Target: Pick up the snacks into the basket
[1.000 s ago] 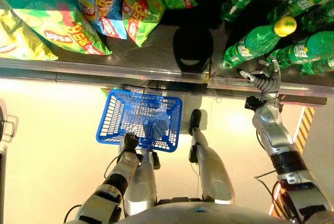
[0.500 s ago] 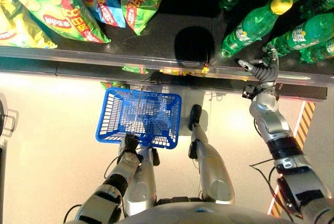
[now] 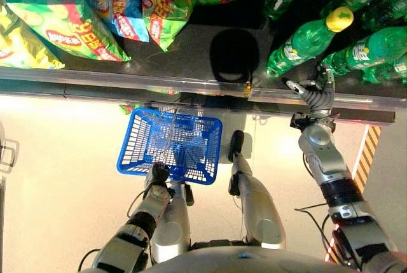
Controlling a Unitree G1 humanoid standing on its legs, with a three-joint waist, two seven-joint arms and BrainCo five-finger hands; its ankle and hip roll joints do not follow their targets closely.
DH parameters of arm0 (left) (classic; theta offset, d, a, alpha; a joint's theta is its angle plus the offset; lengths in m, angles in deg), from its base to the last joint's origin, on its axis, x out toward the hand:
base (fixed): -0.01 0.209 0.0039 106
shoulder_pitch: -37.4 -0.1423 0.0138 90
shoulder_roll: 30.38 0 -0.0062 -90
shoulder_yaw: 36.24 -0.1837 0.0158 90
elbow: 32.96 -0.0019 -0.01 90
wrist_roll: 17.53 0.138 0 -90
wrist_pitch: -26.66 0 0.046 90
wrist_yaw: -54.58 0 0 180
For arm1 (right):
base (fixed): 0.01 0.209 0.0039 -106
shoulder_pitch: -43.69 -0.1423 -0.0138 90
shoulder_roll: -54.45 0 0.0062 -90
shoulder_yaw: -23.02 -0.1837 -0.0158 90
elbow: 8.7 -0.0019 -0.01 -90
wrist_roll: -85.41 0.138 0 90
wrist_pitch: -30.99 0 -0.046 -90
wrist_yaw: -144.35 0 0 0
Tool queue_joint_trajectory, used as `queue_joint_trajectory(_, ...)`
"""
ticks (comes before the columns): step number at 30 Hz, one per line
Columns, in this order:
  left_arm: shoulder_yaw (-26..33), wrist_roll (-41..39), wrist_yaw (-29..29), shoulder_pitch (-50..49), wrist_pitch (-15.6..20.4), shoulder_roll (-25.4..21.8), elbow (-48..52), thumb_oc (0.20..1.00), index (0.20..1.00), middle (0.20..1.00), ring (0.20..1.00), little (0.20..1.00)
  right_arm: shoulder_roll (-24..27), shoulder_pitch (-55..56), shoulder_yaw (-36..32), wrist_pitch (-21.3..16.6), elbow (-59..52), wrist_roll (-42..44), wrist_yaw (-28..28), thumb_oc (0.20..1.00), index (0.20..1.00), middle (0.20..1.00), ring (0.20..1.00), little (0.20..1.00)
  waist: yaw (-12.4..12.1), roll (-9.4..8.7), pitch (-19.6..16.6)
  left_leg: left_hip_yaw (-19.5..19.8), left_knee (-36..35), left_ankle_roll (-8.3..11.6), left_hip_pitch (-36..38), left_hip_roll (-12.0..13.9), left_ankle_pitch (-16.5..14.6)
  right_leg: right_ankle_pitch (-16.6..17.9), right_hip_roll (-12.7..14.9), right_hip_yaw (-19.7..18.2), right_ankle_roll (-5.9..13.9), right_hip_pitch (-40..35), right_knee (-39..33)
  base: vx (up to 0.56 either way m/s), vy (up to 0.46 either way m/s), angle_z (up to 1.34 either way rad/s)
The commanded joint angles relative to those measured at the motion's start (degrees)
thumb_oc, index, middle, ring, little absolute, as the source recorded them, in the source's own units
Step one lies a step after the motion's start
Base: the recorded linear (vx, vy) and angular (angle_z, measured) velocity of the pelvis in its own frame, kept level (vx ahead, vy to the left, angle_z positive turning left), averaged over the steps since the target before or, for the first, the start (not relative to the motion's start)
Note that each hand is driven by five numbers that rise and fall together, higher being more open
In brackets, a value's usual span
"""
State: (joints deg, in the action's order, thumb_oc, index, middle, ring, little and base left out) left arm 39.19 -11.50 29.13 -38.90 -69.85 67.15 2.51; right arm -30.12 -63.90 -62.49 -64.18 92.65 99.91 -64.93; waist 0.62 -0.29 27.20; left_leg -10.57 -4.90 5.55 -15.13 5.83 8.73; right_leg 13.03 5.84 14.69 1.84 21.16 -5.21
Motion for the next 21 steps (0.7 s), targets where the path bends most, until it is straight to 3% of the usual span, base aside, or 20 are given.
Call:
queue_joint_trajectory(1, -1.5, 2.6, -1.8, -0.9, -1.3, -2.2, -0.2, 0.2, 0.2, 0.2, 0.2, 0.2, -5.3, -3.8, 6.7, -0.4, -2.5, 0.4, 6.1, 1.0, 1.0, 1.0, 1.0, 1.0, -3.6, -2.03, 1.7, 1.3, 1.3, -0.59, -3.5, -0.4, 0.9, -6.8, 5.2, -1.8, 6.08, -2.5, 7.6, 0.0, 0.0, 0.0)
queue_joint_trajectory(9, -2.4, 3.0, -1.2, -1.5, -1.2, -2.5, 0.5, 0.2, 0.2, 0.2, 0.2, 0.2, -4.4, -8.7, 7.0, 0.8, 0.0, -0.6, 5.0, 1.0, 1.0, 1.0, 1.0, 1.0, -4.2, -2.33, 1.8, 1.5, 1.1, -0.51, -3.5, -0.3, 1.0, -6.4, 5.3, -1.6, 6.26, -2.8, 7.2, 0.0, 0.0, 0.0)
queue_joint_trajectory(21, -4.8, 1.1, -0.4, -2.2, -0.9, -3.1, 1.0, 0.2, 0.2, 0.2, 0.2, 0.2, 0.9, -26.2, 7.8, 3.7, 14.7, 2.6, 1.7, 1.0, 1.0, 1.0, 1.0, 1.0, -6.8, -2.55, 2.1, 2.0, 0.8, -0.54, -3.7, -0.6, 0.8, -6.1, 5.5, -0.9, 6.52, -3.2, 6.8, 0.0, 0.001, 0.0)
